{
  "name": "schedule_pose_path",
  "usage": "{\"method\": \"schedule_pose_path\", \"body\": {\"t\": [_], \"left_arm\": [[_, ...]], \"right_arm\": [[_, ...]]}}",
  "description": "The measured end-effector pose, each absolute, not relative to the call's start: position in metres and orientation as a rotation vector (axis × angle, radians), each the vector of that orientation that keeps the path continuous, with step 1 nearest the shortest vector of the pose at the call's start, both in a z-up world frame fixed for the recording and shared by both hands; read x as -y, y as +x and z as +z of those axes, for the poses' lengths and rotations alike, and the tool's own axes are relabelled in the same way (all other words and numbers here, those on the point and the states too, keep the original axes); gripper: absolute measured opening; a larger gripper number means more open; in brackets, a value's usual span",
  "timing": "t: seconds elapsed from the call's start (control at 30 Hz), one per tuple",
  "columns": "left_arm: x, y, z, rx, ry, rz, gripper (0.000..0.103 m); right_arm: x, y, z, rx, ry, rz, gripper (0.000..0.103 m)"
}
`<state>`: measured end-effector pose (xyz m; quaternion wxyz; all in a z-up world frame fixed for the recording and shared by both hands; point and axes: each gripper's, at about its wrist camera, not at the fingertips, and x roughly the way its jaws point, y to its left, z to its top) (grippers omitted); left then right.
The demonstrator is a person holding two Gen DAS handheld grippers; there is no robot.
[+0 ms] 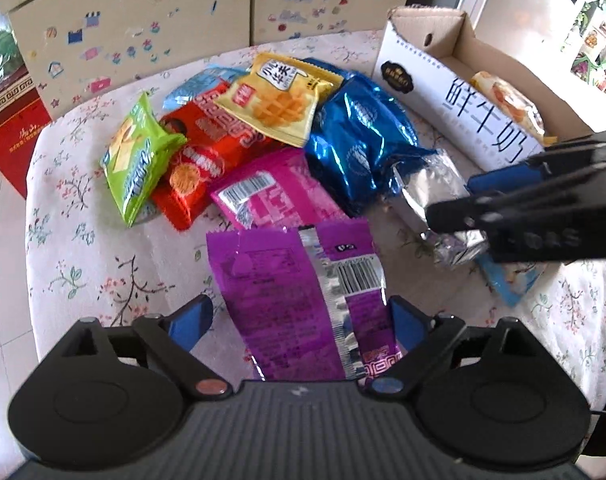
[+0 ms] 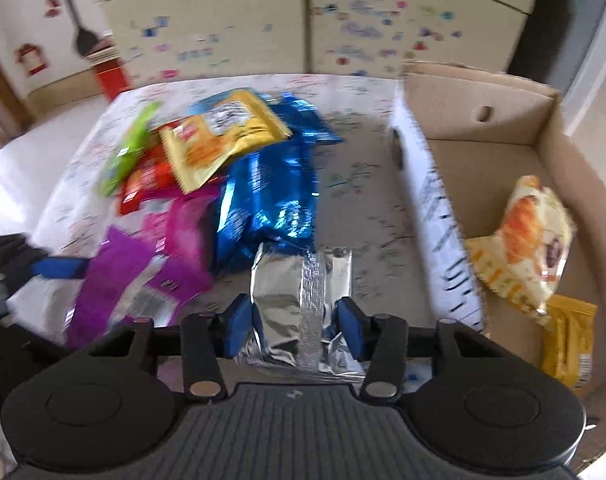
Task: Organize snacks
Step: 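Grasp the purple packet with the left gripper while the right grasps the silver foil packet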
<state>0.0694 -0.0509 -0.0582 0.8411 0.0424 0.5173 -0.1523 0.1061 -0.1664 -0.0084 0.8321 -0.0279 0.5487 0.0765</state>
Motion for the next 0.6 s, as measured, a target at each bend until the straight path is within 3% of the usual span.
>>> {"method": "schedule_pose_path", "body": {"t": [0.37, 0.6], "left_arm": [[0.056, 0.069, -0.071, -1.086, 0.184, -0.294, 0.103], [0.055, 0.068, -0.072, -1.079, 0.183, -0.295, 0.103]], "right_arm": [[0.169, 0.115, -0.019, -1.183, 0.01, 0.095, 0.068], [0.156, 0.116, -0.036, -1.216, -0.083, 0.097, 0.068]]}}
